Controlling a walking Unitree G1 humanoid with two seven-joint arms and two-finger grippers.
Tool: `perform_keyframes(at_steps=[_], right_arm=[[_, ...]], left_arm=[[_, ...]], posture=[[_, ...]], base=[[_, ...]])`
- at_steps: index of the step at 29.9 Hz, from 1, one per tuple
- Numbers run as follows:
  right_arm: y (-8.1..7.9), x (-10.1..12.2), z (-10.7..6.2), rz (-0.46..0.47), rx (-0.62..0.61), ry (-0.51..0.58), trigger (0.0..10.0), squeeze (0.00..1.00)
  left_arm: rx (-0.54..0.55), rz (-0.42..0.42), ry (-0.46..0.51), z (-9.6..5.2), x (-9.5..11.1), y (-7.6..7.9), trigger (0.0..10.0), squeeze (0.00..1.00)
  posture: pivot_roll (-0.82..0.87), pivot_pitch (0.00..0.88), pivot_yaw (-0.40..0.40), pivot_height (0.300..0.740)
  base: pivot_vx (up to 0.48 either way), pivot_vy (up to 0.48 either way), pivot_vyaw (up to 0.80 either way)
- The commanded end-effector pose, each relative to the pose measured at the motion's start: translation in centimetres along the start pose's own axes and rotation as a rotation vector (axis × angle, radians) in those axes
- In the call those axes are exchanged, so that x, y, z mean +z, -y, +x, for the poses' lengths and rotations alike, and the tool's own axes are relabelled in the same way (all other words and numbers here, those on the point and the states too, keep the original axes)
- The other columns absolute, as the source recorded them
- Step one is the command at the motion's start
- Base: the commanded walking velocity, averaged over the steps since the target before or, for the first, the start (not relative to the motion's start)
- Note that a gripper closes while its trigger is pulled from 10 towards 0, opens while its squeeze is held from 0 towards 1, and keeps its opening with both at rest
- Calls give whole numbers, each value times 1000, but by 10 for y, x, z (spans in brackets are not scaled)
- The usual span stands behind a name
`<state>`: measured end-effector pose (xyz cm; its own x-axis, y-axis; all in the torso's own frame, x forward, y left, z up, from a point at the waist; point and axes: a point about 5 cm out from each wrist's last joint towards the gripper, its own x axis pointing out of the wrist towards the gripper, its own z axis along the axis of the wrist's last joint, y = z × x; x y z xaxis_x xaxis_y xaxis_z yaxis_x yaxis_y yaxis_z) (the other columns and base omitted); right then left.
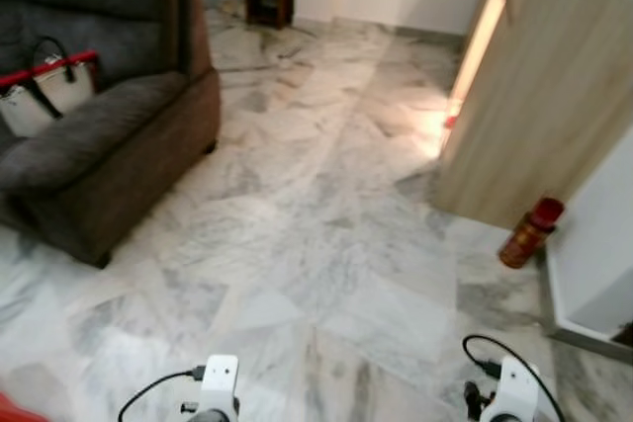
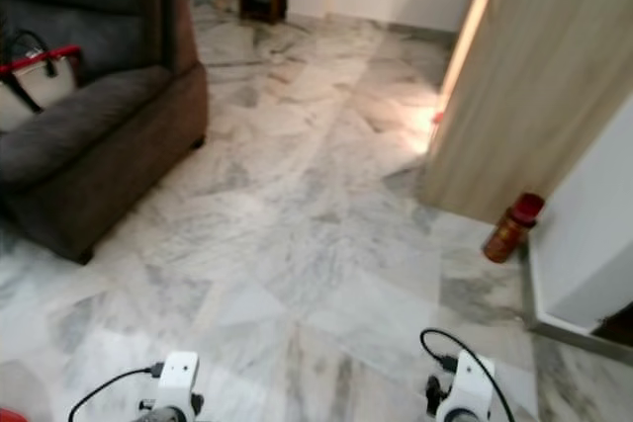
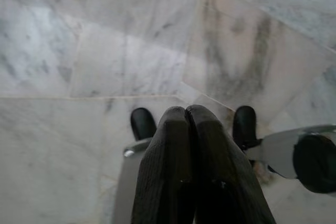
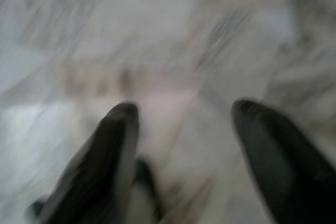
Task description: Picking trash to rubbish bin
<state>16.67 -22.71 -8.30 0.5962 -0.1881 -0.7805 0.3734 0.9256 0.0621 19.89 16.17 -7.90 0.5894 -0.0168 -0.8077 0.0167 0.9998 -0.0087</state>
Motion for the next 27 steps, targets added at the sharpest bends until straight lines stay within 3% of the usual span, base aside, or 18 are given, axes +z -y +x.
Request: perform_keyframes(at_steps=[1,12,20,27], right_arm=[[-3,2,1,13,9,5,10000,0],[-2,10,2,55,9,37,10000,0],[-15,21,5,72,32,62,10000,0],[-20,19,5,81,42,58,10000,0]], left_arm=[[8,-12,-11,0,-2,-3,10000,0],[40,21,28,0,6,-9,10000,0],[105,25,67,-1,19,-28,10000,0],[115,19,65,-1,20,-29,10000,0]], posture=[[-157,8,-46,740],[-140,7,-23,740],[-118,0,-1,740],[-119,0,2,740]], base=[[0,0,0],[0,0,0],[0,0,0],[0,0,0]])
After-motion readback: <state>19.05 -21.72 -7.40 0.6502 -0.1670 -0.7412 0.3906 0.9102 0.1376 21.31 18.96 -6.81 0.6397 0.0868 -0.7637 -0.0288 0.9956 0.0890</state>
